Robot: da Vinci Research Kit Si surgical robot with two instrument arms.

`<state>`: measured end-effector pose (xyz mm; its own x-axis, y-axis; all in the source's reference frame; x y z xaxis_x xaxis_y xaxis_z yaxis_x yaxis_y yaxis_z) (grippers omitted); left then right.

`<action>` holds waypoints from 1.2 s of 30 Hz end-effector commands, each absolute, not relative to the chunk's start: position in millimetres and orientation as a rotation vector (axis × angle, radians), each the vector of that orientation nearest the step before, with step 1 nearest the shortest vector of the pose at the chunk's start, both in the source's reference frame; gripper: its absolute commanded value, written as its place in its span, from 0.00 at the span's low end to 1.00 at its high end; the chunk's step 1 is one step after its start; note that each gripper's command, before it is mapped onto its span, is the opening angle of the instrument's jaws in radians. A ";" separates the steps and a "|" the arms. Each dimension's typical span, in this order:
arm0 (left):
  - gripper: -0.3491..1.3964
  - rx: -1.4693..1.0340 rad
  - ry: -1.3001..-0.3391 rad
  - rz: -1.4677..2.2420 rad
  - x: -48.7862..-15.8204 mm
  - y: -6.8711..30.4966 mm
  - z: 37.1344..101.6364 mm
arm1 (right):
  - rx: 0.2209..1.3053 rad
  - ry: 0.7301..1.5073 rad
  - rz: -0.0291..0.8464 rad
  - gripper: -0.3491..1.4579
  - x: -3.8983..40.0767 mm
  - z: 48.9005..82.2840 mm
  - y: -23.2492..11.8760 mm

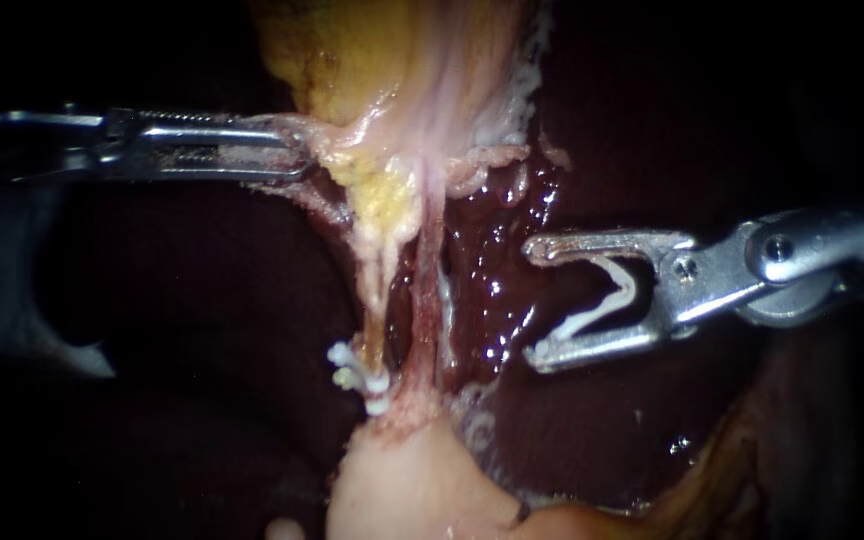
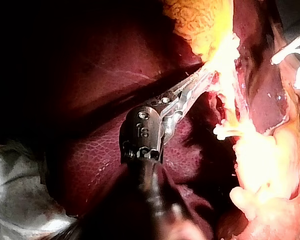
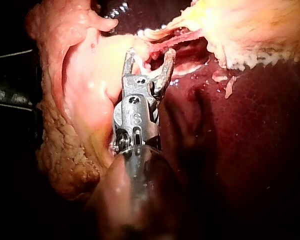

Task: Clipping third clip left tube

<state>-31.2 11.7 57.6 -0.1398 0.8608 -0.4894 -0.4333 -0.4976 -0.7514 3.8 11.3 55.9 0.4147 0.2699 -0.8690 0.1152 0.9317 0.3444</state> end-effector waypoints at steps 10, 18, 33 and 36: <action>0.00 -1.180 -0.552 1.757 -26.5 14.5 53.1 | 0.380 1.147 0.100 0.47 3.7 55.8 11.3; 0.00 -1.180 -0.533 1.741 -24.2 15.2 52.1 | 0.384 1.149 0.098 0.47 4.0 55.8 11.3; 0.00 -1.176 -0.521 1.738 -25.1 14.9 52.0 | 0.552 1.221 0.217 0.47 10.9 57.6 9.0; 0.00 -1.177 -0.523 1.738 -25.3 14.8 51.9 | 0.578 1.238 0.241 0.46 12.6 58.3 9.2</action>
<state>-25.4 14.8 51.9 -0.0964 0.8717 -0.4804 -0.4606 -0.4669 -0.7549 13.0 9.2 58.6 0.3227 0.4836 -0.8136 0.1344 0.8275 0.5452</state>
